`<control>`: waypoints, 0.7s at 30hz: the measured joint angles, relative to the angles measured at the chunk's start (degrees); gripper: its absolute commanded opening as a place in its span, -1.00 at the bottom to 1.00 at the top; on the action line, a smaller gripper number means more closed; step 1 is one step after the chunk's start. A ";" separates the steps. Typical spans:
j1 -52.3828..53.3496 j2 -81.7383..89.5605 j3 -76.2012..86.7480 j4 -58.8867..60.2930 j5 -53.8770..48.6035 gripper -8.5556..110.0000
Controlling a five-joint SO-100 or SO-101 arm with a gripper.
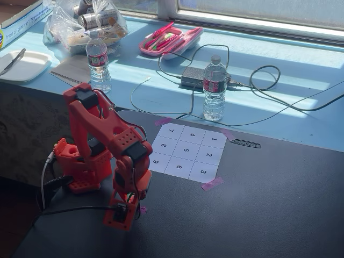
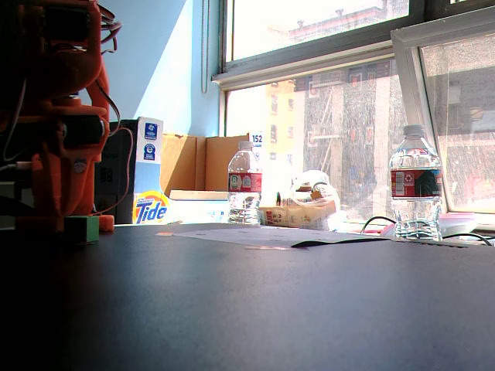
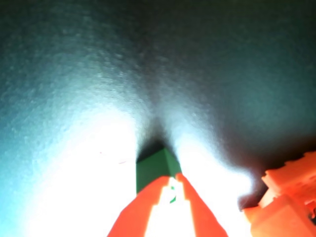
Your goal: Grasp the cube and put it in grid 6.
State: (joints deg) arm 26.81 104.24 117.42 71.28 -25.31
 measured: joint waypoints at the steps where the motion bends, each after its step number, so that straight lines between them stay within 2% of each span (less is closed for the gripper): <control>1: 0.00 0.00 0.00 0.00 0.00 -0.85; 4: 0.00 0.00 0.00 -0.09 0.00 -0.84; 11: -1.14 0.00 1.14 -2.11 -0.26 -0.35; 17: -3.87 0.00 4.39 -3.34 -1.32 -0.23; 21: -6.24 0.00 6.68 -4.22 -1.32 -0.28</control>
State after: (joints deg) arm 20.57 104.24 124.10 67.06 -26.63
